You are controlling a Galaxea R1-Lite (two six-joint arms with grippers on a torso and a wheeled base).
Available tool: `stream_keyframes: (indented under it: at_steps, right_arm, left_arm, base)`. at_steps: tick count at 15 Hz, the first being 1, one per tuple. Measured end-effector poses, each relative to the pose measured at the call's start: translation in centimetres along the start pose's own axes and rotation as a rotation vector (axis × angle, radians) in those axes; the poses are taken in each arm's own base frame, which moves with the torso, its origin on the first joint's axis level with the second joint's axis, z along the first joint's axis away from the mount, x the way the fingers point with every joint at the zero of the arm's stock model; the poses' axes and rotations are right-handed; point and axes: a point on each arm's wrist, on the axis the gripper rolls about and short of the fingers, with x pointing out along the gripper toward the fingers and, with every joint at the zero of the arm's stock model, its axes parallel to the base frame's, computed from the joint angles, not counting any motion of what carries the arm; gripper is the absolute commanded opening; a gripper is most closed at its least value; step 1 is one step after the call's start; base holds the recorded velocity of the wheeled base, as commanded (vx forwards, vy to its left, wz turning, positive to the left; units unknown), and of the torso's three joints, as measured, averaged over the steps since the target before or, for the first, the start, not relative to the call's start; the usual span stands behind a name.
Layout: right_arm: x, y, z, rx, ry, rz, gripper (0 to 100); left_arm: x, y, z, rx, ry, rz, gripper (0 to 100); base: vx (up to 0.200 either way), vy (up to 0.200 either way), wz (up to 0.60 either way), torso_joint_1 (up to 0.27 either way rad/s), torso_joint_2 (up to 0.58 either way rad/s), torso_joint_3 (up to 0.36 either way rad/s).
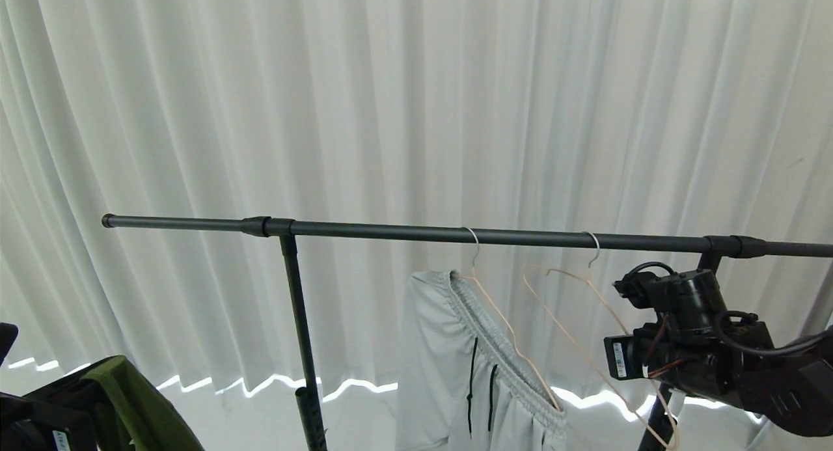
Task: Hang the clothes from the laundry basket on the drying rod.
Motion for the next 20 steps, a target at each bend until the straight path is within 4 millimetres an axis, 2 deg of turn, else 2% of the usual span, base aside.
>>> stream_keyframes:
  at_steps: [4,9,14,17,20]
  right_arm:
    - [-1.5,-0.3,0.2,0.008,-0.033,0.009,0]
    - [-5.2,-0.8,1.3,0.029,-0.144,0.036,0]
    - [-9.2,-2.2,-0.4,0.028,-0.13,0.015,0]
    - [-11.8,-3.2,-1.6,0.036,-0.121,0.004,0]
    - [-13.5,-3.8,-2.6,0.038,-0.12,0.003,0]
  left_arm:
    - [0.0,0.0,0.0,0.0,0.003,-0.001,0]
    - [0.0,-0.2,-0.3,0.032,0.008,-0.014,0]
    - [-0.2,-0.3,-0.6,0.035,0.001,-0.034,0]
    - [-0.7,-0.4,-0.6,0.042,-0.026,-0.047,0]
    - [-0.7,-0.5,-0.8,0.041,-0.026,-0.06,0]
  base:
    - [0.0,0.0,0.0,0.0,0.0,0.0]
    - [0.0,0.0,0.0,0.0,0.0,0.0]
    - [0.0,0.0,0.0,0.0,0.0,0.0]
    - [-0.2,0.0,0.0,0.007,0.0,0.006]
    - [-0.2,0.0,0.0,-0.009,0.0,0.004]
